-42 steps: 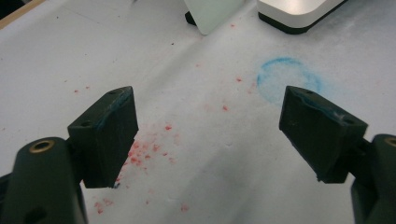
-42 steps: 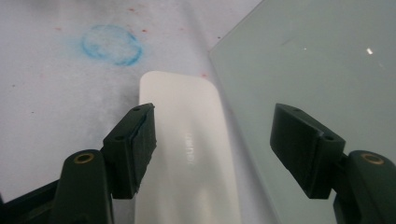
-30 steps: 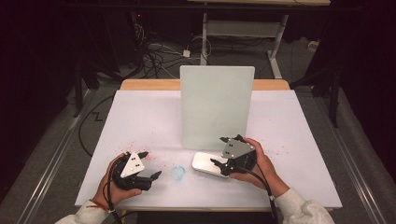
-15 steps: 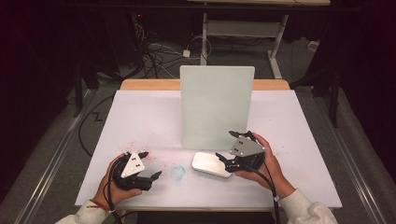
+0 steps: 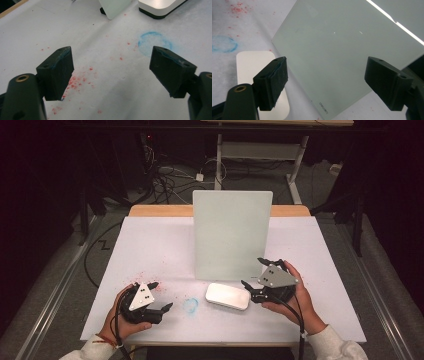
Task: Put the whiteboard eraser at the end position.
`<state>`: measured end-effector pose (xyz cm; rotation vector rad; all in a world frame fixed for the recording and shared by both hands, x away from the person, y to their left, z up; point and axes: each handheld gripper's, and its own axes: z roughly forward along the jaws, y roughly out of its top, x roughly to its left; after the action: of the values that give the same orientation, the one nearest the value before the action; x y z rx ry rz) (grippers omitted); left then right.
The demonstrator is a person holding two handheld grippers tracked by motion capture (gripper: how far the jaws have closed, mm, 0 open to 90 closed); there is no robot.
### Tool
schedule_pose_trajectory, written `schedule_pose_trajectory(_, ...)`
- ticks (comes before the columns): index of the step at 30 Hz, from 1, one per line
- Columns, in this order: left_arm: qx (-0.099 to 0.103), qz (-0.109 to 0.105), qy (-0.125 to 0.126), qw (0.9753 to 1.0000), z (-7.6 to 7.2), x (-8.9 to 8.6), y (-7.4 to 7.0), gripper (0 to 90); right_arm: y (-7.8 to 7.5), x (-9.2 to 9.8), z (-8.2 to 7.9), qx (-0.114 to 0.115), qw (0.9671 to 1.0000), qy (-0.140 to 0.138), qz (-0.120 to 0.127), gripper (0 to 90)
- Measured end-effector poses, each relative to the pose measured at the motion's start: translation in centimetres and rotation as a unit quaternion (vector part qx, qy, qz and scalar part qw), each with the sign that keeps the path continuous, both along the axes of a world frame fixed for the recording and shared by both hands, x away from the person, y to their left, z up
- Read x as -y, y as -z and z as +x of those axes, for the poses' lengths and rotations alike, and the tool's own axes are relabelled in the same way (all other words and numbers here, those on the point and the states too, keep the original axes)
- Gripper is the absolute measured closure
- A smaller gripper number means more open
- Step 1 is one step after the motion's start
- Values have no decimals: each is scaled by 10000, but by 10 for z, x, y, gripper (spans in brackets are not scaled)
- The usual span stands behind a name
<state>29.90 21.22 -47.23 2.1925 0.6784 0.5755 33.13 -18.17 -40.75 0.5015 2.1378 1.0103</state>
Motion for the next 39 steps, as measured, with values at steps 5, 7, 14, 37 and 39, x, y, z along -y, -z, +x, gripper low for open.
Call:
schedule_pose_trajectory(5,60,24,-10,10000,-1,0,-1,186,-1,11,-4,-8,9999,104,9,193)
schedule_pose_trajectory(7,75,33,-21,10000,-1,0,-1,186,-1,15,-5,5,9999,139,34,193)
schedule_pose_trajectory(14,91,40,-29,9999,-1,0,-1,186,0,32,-9,42,9994,304,125,194)
schedule_pose_trajectory(37,123,131,-19,9998,0,3,1,186,23,76,-25,-48,9974,685,201,191)
schedule_pose_trajectory(39,127,128,-25,9998,1,4,1,186,25,80,-27,-57,9974,691,220,189)
